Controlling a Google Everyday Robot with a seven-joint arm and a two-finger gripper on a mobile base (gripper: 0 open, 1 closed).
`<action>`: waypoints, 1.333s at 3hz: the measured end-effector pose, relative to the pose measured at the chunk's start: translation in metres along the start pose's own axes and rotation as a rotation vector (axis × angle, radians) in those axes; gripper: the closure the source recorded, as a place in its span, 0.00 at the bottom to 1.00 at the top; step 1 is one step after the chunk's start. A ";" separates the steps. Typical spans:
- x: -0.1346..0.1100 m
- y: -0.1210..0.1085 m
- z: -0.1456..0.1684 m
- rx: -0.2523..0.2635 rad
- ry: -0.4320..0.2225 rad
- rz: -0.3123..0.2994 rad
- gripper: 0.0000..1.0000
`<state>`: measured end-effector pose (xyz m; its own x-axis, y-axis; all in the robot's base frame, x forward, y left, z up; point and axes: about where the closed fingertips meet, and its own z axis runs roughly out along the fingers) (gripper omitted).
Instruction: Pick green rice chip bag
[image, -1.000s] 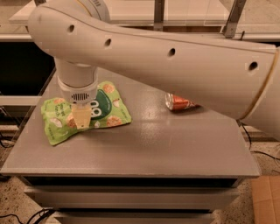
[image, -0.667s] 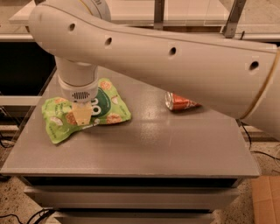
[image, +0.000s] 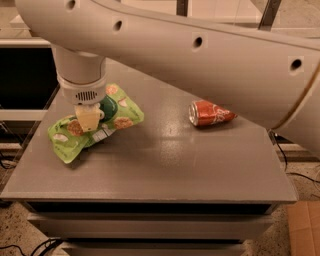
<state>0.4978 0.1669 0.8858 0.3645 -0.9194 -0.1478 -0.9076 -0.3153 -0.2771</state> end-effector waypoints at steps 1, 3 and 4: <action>-0.008 -0.003 -0.026 0.016 -0.008 -0.045 1.00; -0.017 -0.009 -0.071 0.052 -0.040 -0.113 1.00; -0.018 -0.012 -0.083 0.062 -0.060 -0.129 1.00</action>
Offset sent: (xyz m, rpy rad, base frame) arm -0.0135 0.0025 0.0783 0.0244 -0.0606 0.1246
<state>0.4845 0.1672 0.9708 0.4905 -0.8560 -0.1635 -0.8386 -0.4126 -0.3556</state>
